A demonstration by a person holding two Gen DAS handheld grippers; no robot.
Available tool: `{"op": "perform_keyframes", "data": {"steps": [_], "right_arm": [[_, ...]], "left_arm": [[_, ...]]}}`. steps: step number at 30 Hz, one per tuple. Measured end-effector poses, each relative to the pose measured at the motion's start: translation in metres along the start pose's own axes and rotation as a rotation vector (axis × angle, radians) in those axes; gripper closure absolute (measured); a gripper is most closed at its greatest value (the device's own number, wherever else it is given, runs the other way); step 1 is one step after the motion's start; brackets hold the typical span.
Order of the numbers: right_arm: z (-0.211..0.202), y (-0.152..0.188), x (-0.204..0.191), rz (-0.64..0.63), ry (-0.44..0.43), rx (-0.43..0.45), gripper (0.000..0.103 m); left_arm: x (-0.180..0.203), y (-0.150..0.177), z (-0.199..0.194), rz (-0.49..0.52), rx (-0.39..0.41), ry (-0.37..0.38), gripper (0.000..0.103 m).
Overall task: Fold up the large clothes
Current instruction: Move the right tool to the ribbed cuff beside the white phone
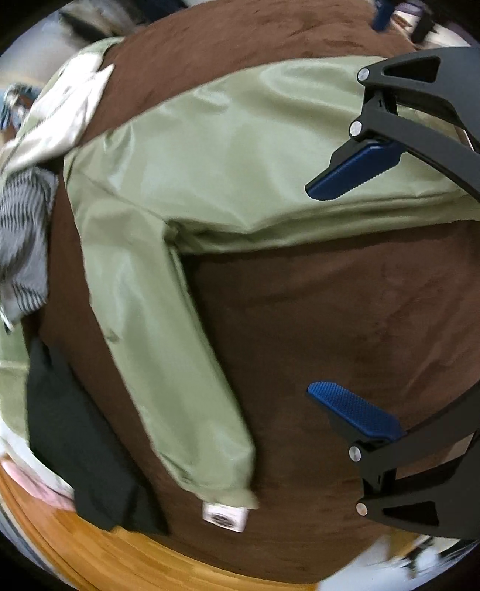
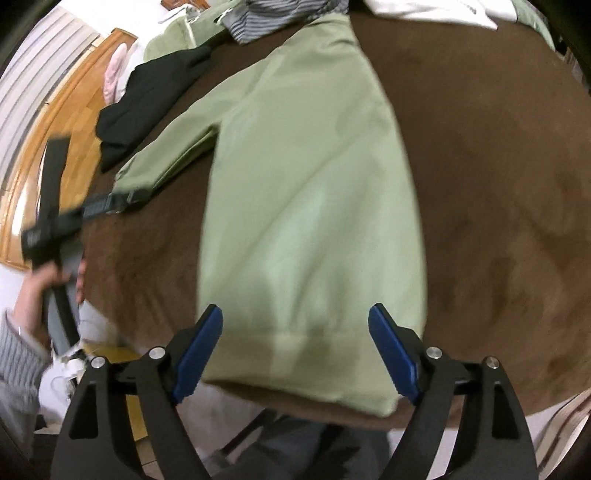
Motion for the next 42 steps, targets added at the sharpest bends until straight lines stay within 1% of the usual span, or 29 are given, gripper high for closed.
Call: {"op": "perform_keyframes", "data": {"steps": [3, 5, 10, 15, 18, 24, 27, 29, 31, 34, 37, 40, 42], "right_arm": [[-0.004, -0.022, 0.016, -0.023, 0.043, 0.024, 0.022], [-0.002, -0.035, 0.021, -0.035, 0.06, 0.035, 0.022], [0.014, -0.072, 0.02, -0.079, 0.086, 0.056, 0.021], [0.042, -0.115, 0.004, -0.132, 0.094, 0.081, 0.021], [0.061, -0.136, -0.007, -0.167, 0.1, 0.085, 0.021], [0.102, -0.168, -0.027, -0.199, 0.122, 0.097, 0.02], [0.122, -0.18, -0.039, -0.21, 0.121, 0.108, 0.019], [0.132, -0.185, -0.047, -0.221, 0.121, 0.114, 0.017], [0.142, -0.188, -0.054, -0.233, 0.12, 0.119, 0.017], [0.16, -0.19, -0.063, -0.251, 0.12, 0.108, 0.017], [0.165, -0.191, -0.074, -0.274, 0.113, 0.113, 0.017], [0.162, -0.192, -0.102, -0.36, 0.099, 0.128, 0.017], [0.164, -0.19, -0.141, -0.492, 0.079, 0.127, 0.015]], "left_arm": [[-0.015, 0.011, 0.01, -0.072, -0.024, -0.023, 0.007], [-0.031, 0.018, 0.016, -0.119, -0.028, -0.055, 0.007], [-0.078, 0.023, 0.028, -0.208, -0.025, -0.098, 0.007], [-0.143, 0.013, 0.044, -0.285, -0.001, -0.153, 0.007], [-0.178, 0.003, 0.056, -0.328, 0.016, -0.167, 0.007], [-0.223, -0.018, 0.089, -0.384, 0.031, -0.175, 0.007], [-0.234, -0.022, 0.103, -0.41, 0.03, -0.18, 0.007], [-0.242, -0.023, 0.112, -0.436, 0.03, -0.184, 0.007], [-0.245, -0.024, 0.121, -0.462, 0.025, -0.168, 0.007], [-0.246, -0.021, 0.132, -0.467, 0.017, -0.157, 0.006], [-0.247, -0.019, 0.131, -0.49, 0.035, -0.13, 0.006], [-0.252, -0.015, 0.116, -0.538, 0.072, -0.101, 0.007], [-0.257, -0.012, 0.105, -0.568, 0.091, -0.101, 0.007]]}}
Point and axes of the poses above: each gripper's, at about its wrist camera, not at the fingertips, and z roughly the way its jaws point, x to its right, y to its underside, the point moved 7 cm from there along z, roughly the way its jaws point, and after that the axes turned 5 degrees about -y, right-handed, at the moved point
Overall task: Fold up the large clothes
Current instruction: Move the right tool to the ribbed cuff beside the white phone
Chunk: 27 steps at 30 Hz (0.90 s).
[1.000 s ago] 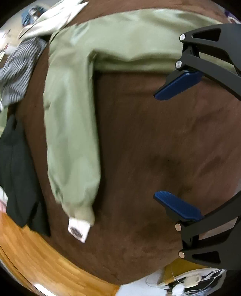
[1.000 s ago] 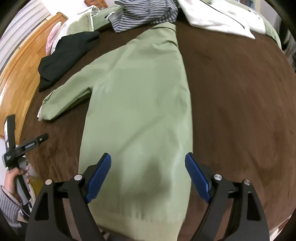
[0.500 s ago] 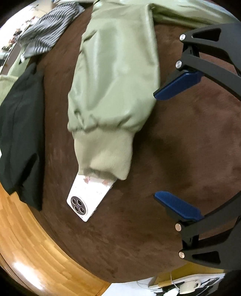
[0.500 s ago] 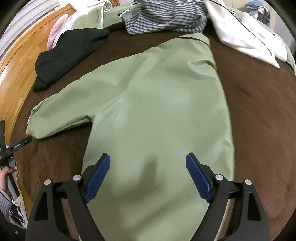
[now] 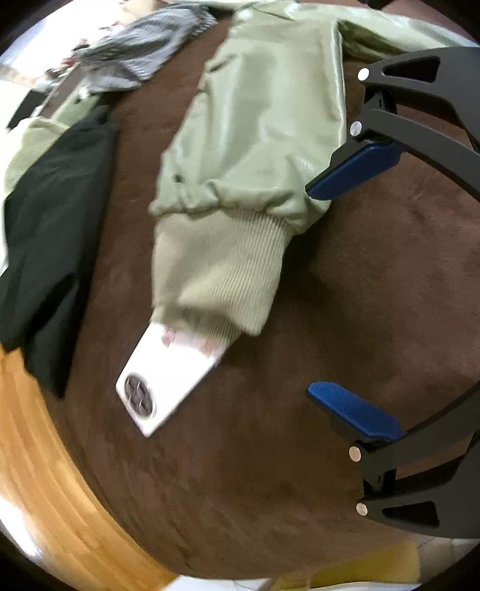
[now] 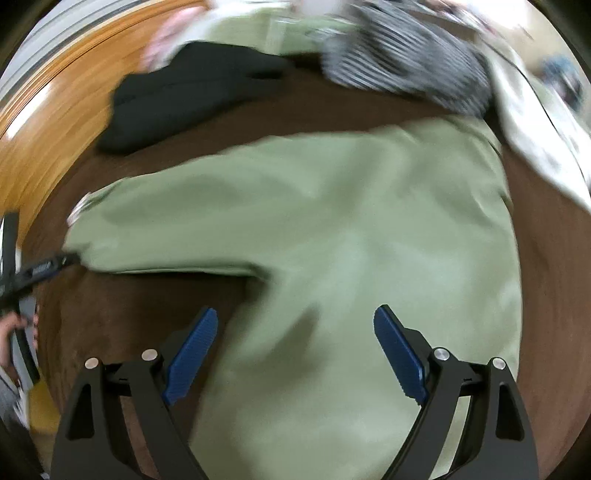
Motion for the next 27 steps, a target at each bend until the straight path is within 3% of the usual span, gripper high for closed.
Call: {"op": "perform_keyframes", "data": {"steps": [7, 13, 20, 27], "right_arm": [[0.029, -0.035, -0.149, -0.504, -0.069, 0.04, 0.012], [0.065, -0.039, -0.253, -0.784, -0.143, 0.073, 0.012], [0.091, -0.044, -0.324, -0.964, -0.192, 0.105, 0.019], [0.125, -0.026, -0.36, -1.153, -0.147, 0.076, 0.025]], "left_arm": [[-0.056, 0.017, -0.052, -0.094, 0.022, -0.066, 0.007], [-0.104, 0.045, -0.08, -0.078, 0.011, -0.171, 0.007], [-0.139, 0.09, -0.095, -0.117, -0.036, -0.207, 0.007], [-0.149, 0.136, -0.09, -0.19, -0.108, -0.203, 0.007]]}}
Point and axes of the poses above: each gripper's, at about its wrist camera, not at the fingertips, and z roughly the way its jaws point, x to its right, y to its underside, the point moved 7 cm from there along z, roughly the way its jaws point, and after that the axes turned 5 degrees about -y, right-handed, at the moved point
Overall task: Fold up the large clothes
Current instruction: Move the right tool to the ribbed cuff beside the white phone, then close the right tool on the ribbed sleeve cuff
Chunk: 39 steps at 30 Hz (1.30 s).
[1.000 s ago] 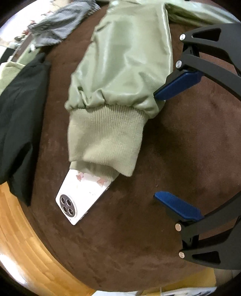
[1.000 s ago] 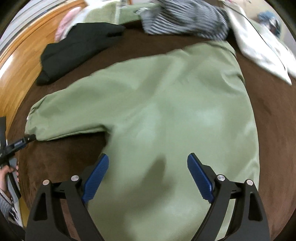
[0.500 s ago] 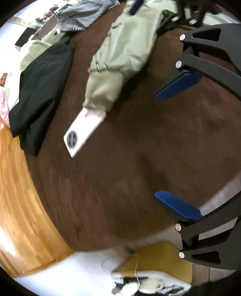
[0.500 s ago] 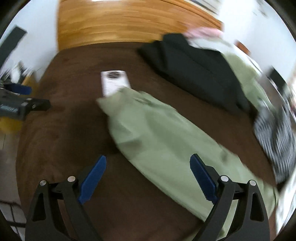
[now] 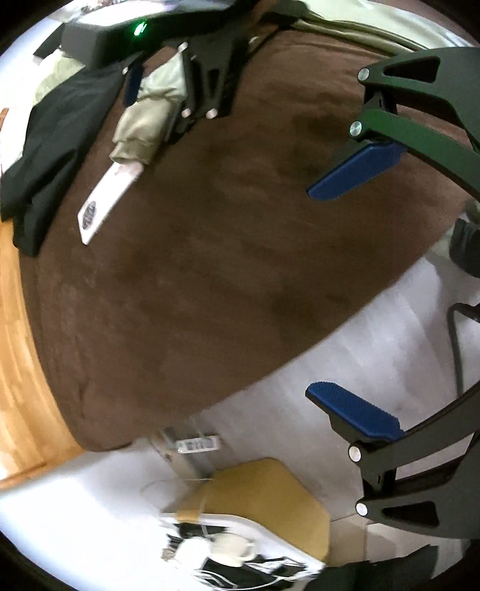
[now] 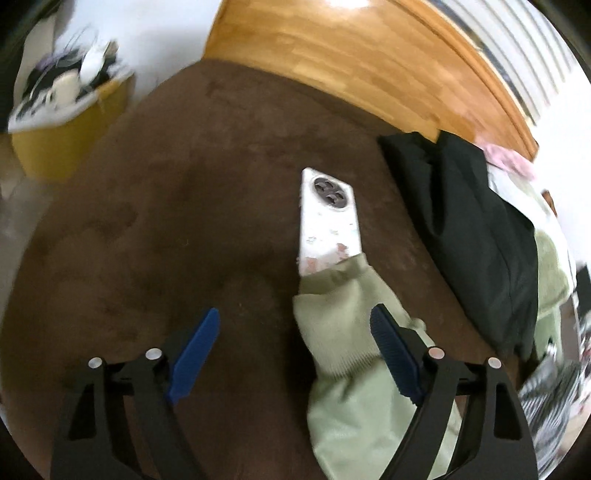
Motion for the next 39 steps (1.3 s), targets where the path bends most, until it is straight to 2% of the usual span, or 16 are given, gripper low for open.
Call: {"op": "perform_keyframes", "data": {"steps": [3, 6, 13, 15, 16, 17, 18, 23, 30, 35, 39], "right_arm": [[0.024, 0.004, -0.004, -0.038, 0.014, -0.062, 0.032], [0.042, 0.01, -0.003, -0.032, 0.028, -0.1, 0.033], [0.062, 0.008, 0.008, 0.031, 0.035, -0.11, 0.032], [0.066, 0.007, 0.011, 0.063, 0.015, -0.112, 0.042], [0.066, 0.006, 0.013, 0.082, 0.008, -0.112, 0.059], [0.064, 0.005, 0.017, 0.102, 0.019, -0.111, 0.081], [0.062, 0.005, 0.023, 0.121, 0.034, -0.103, 0.081], [0.047, 0.003, 0.039, 0.265, -0.044, -0.042, 0.089], [0.0, 0.005, 0.068, 0.452, -0.071, 0.081, 0.09], [-0.059, 0.014, 0.089, 0.556, -0.025, 0.19, 0.092], [-0.09, 0.033, 0.11, 0.632, 0.003, 0.209, 0.092]], "left_arm": [[-0.004, 0.01, 0.003, -0.006, -0.014, -0.007, 0.007], [-0.009, 0.014, 0.005, -0.013, -0.021, -0.016, 0.007], [-0.018, 0.007, 0.007, -0.02, -0.004, -0.033, 0.007], [-0.017, 0.004, 0.007, -0.018, 0.002, -0.036, 0.007], [-0.017, 0.004, 0.007, -0.017, 0.004, -0.036, 0.007], [-0.016, 0.003, 0.007, -0.016, 0.006, -0.036, 0.007], [-0.016, 0.002, 0.006, -0.016, 0.008, -0.035, 0.007], [-0.01, 0.001, 0.006, -0.002, 0.005, -0.027, 0.007], [0.006, -0.005, 0.002, 0.032, 0.011, -0.011, 0.007], [0.025, -0.014, -0.006, 0.069, 0.03, 0.006, 0.007], [0.045, -0.025, -0.011, 0.115, 0.057, 0.019, 0.007]]}}
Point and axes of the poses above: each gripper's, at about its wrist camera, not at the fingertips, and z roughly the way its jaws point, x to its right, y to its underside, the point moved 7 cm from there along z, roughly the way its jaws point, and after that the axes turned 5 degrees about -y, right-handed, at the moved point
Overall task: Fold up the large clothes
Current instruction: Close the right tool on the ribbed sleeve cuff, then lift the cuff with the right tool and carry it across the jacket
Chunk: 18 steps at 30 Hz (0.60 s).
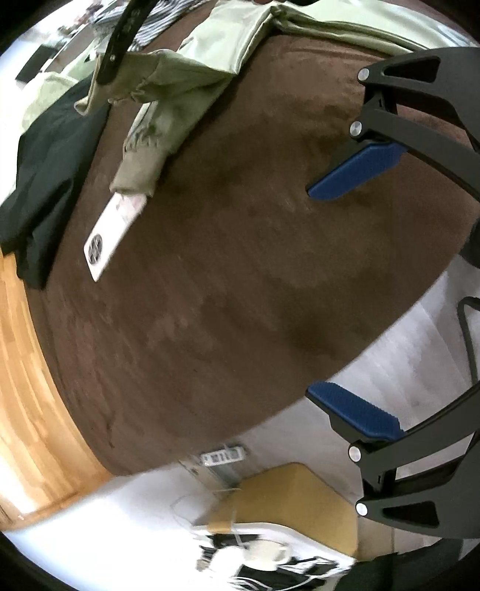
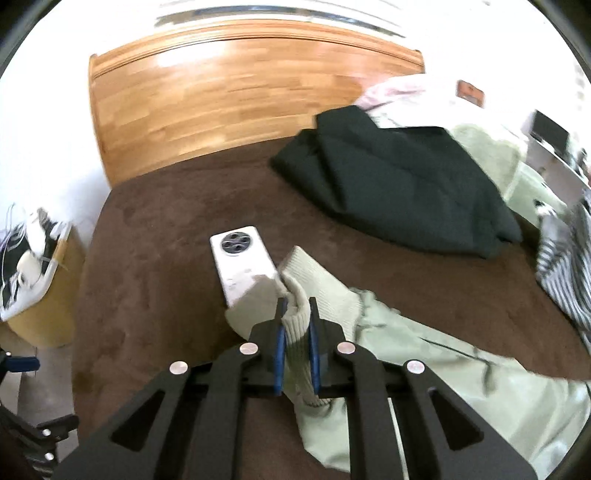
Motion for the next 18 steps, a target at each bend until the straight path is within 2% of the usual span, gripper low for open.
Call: {"op": "perform_keyframes", "data": {"steps": [4, 7, 14, 18], "right_arm": [[-0.005, 0.009, 0.003, -0.022, -0.017, -0.015, 0.092], [0.009, 0.005, -0.008, -0.057, -0.021, -0.026, 0.092], [0.069, -0.022, -0.045, -0.063, -0.023, -0.028, 0.092], [0.122, -0.01, -0.051, -0.082, -0.014, -0.124, 0.092]], "left_arm": [[0.014, -0.01, 0.0, 0.022, 0.022, 0.01, 0.007], [0.018, -0.011, 0.0, 0.024, 0.033, 0.011, 0.007], [0.003, 0.004, 0.011, 0.027, -0.001, -0.015, 0.007], [-0.022, 0.015, 0.023, -0.019, -0.035, -0.041, 0.007]]}}
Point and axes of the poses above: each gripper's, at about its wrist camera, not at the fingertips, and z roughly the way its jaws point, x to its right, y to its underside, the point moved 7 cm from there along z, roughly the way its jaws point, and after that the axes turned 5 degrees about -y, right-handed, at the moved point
